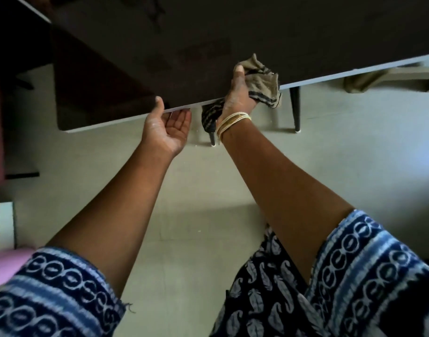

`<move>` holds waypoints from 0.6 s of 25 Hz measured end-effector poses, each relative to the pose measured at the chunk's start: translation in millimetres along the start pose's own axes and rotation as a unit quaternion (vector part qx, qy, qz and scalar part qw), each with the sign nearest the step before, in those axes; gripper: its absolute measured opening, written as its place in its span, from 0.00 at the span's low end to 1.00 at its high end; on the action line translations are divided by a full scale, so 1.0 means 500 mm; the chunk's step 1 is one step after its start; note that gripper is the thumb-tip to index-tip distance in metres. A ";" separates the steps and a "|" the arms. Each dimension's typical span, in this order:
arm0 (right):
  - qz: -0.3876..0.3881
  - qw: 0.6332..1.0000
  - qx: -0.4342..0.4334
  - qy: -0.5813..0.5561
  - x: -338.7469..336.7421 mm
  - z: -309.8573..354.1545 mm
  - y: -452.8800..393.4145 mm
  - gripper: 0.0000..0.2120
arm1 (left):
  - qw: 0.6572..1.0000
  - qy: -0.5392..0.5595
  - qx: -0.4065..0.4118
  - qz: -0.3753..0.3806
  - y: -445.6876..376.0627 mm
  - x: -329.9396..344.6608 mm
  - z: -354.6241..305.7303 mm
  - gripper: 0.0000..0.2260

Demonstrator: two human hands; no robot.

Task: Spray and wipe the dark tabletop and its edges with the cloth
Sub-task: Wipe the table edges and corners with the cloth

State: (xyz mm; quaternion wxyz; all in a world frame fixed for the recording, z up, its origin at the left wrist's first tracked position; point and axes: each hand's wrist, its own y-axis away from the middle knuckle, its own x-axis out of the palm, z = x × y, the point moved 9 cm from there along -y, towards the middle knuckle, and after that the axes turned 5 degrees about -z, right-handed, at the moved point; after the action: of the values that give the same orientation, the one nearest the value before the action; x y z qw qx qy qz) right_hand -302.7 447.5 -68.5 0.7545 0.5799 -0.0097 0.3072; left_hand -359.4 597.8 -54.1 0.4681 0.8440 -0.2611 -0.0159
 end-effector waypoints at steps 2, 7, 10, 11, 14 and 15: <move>0.017 0.999 0.034 0.030 0.022 -0.087 0.023 0.27 | 1.000 -0.004 0.001 -0.004 -0.014 -0.036 -0.039 0.22; -0.018 0.997 0.060 0.050 0.045 -0.223 0.033 0.29 | 0.999 0.043 -0.010 -0.024 -0.060 -0.114 -0.134 0.26; -0.008 0.997 0.057 0.043 0.059 -0.277 0.025 0.26 | 0.996 0.076 -0.008 -0.037 -0.093 -0.168 -0.194 0.26; -0.003 0.997 0.061 0.049 0.065 -0.297 0.031 0.27 | 0.996 0.084 -0.005 -0.040 -0.104 -0.184 -0.213 0.26; -0.022 0.995 0.067 0.076 0.070 -0.350 0.038 0.40 | 0.992 0.110 -0.006 -0.055 -0.129 -0.231 -0.250 0.26; -0.026 0.994 0.069 0.082 0.073 -0.360 0.043 0.42 | 0.992 0.118 -0.001 -0.050 -0.135 -0.238 -0.264 0.27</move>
State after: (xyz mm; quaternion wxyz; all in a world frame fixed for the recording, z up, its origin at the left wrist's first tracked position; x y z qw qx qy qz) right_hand -344.8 625.8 -95.3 0.7185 0.6036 0.0883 0.3340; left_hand -397.8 784.1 -59.8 0.4956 0.8513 -0.1614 0.0601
